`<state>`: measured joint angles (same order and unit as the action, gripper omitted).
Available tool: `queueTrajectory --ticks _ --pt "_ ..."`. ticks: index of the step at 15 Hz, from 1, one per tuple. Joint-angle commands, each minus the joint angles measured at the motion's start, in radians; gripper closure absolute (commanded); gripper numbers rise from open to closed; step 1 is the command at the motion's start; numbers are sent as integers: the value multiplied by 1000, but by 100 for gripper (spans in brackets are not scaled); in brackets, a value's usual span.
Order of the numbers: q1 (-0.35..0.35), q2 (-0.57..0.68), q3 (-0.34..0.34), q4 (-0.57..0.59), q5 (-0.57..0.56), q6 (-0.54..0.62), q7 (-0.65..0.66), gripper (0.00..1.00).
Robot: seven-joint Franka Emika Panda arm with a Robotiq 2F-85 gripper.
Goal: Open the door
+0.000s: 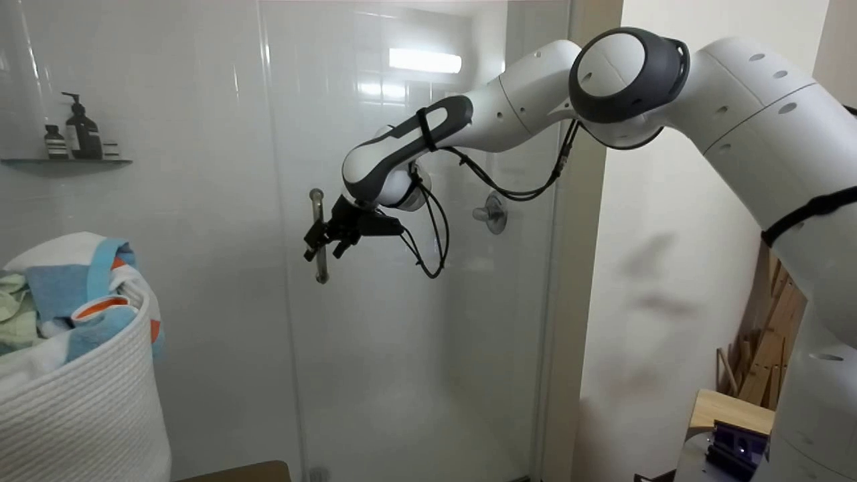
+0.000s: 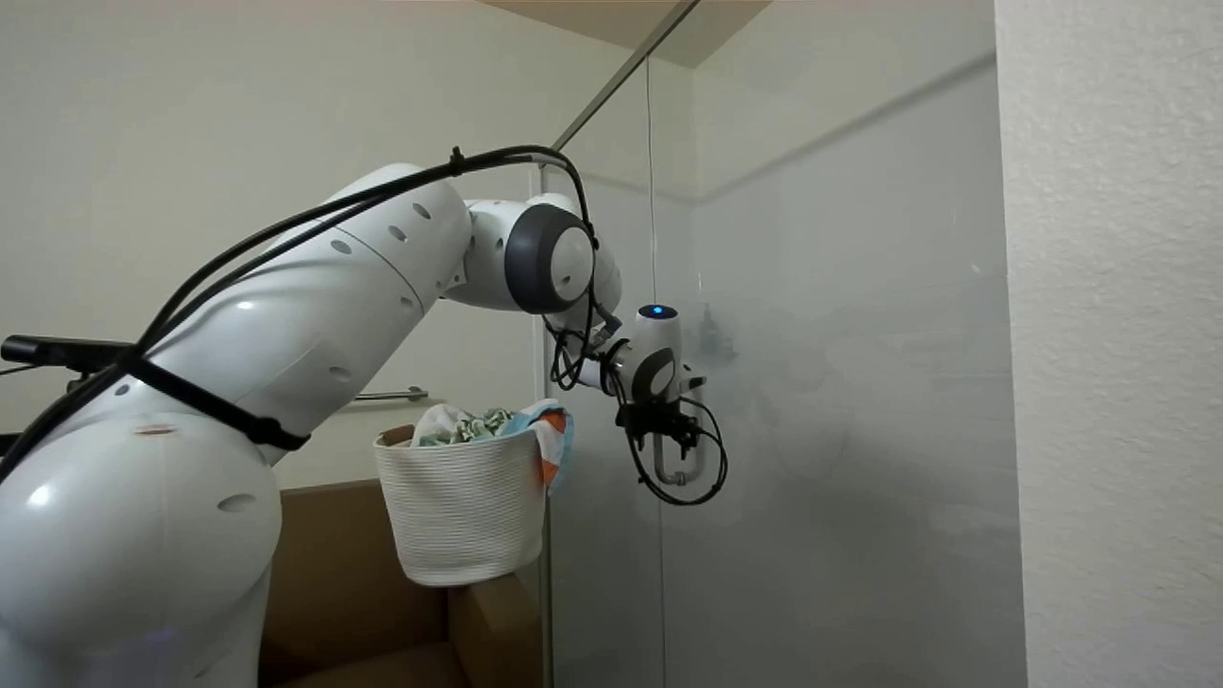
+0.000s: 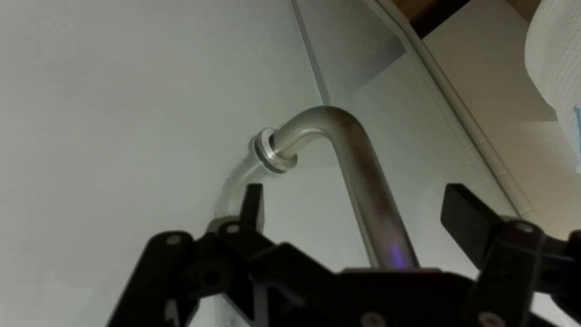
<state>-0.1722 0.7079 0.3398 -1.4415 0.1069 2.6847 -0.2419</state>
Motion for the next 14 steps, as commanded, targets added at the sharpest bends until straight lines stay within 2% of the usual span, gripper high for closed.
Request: queueTrajectory --ticks 1,5,9,12,14 --pt "9 83 36 123 62 21 -115 0" --pt "-6 117 77 154 107 29 -201 0" --pt "-18 100 99 115 121 83 -256 0" --pt "-79 67 159 37 187 144 -310 0" --pt "-156 44 247 -47 248 219 -380 0"
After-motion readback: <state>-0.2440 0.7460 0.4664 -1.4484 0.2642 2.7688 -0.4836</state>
